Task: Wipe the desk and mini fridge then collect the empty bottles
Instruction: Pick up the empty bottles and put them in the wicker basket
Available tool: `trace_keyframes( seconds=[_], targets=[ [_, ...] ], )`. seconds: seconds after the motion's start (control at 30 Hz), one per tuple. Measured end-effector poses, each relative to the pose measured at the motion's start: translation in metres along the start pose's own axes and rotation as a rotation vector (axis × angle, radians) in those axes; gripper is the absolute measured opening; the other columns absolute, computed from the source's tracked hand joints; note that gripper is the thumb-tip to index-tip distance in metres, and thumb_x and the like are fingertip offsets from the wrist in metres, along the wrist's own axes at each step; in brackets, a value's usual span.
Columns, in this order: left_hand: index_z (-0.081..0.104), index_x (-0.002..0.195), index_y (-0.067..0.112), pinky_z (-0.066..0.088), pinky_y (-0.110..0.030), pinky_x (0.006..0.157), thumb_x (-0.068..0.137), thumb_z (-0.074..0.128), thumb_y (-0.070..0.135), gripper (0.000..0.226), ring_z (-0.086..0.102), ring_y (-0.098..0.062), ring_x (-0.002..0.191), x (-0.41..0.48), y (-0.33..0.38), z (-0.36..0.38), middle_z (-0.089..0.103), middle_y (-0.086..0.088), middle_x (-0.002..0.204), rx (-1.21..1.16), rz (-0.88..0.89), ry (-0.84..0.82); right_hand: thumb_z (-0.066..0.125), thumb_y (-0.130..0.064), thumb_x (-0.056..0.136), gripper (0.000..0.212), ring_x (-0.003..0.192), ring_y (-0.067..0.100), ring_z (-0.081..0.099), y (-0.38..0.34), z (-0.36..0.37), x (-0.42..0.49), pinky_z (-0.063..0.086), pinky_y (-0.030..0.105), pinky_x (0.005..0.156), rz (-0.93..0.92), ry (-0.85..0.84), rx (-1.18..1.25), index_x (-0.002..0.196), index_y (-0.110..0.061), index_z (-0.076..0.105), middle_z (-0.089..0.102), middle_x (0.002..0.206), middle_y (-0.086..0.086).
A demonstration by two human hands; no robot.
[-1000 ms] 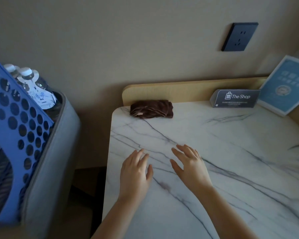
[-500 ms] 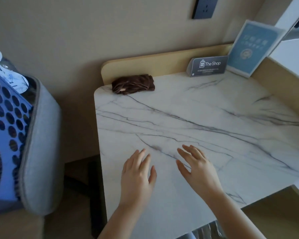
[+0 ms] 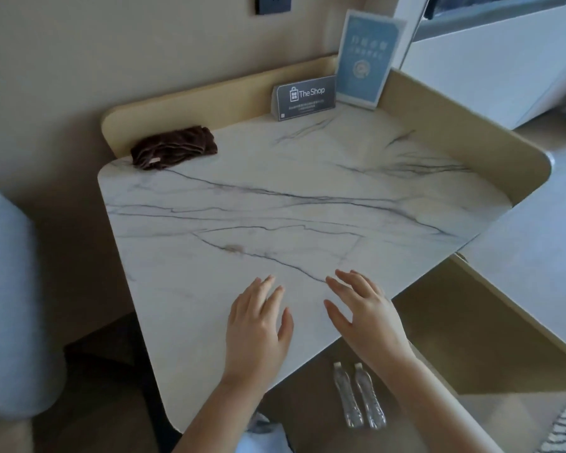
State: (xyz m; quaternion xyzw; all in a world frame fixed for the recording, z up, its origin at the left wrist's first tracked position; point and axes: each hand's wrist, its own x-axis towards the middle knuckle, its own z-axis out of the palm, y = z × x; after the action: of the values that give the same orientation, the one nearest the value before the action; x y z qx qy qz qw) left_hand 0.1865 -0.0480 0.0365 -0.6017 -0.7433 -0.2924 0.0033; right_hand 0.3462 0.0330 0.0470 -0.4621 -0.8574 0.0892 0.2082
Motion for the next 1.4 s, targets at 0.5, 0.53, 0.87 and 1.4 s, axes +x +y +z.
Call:
trace_keyframes(
  seconds=[0.5,0.53,0.87,1.4],
  targets=[
    [0.069,0.104,0.005,0.051,-0.041,0.085,0.084,0.042,0.029,0.041,0.061,-0.03,0.107,-0.136,0.177,0.029,0.065,-0.012,0.114,-0.036,0.188,-0.15,0.062,-0.027,0.078,0.031,0.104,0.032,0.061,0.101,-0.115,-0.23,0.051,0.054,0.083,0.244,0.225,-0.003,0.106,-0.015,0.067,0.067,0.11,0.007],
    [0.069,0.104,0.006,0.052,-0.041,0.084,0.084,0.043,0.029,0.041,0.061,-0.03,0.106,-0.148,0.188,0.03,0.065,-0.012,0.114,-0.033,0.199,-0.165,0.063,-0.026,0.077,0.031,0.102,0.033,0.061,0.107,-0.122,-0.249,0.051,0.055,0.081,0.271,0.248,0.004,0.106,-0.015,0.067,0.066,0.109,0.008],
    [0.069,0.103,0.005,0.048,-0.041,0.085,0.082,0.042,0.031,0.043,0.061,-0.031,0.104,-0.2,0.247,0.044,0.066,-0.013,0.111,-0.023,0.224,-0.235,0.046,-0.035,0.081,0.04,0.096,0.035,0.062,0.152,-0.152,-0.332,0.053,0.049,0.08,0.397,0.289,-0.004,0.105,-0.013,0.068,0.068,0.105,0.01],
    [0.067,0.104,0.002,0.05,-0.042,0.082,0.082,0.04,0.033,0.047,0.062,-0.031,0.102,-0.117,0.267,0.107,0.065,-0.015,0.11,-0.116,0.2,-0.262,0.061,-0.03,0.078,0.032,0.1,0.031,0.062,0.215,-0.158,-0.263,0.052,0.051,0.08,0.41,0.195,-0.064,0.107,-0.017,0.067,0.067,0.108,0.005]
  ],
)
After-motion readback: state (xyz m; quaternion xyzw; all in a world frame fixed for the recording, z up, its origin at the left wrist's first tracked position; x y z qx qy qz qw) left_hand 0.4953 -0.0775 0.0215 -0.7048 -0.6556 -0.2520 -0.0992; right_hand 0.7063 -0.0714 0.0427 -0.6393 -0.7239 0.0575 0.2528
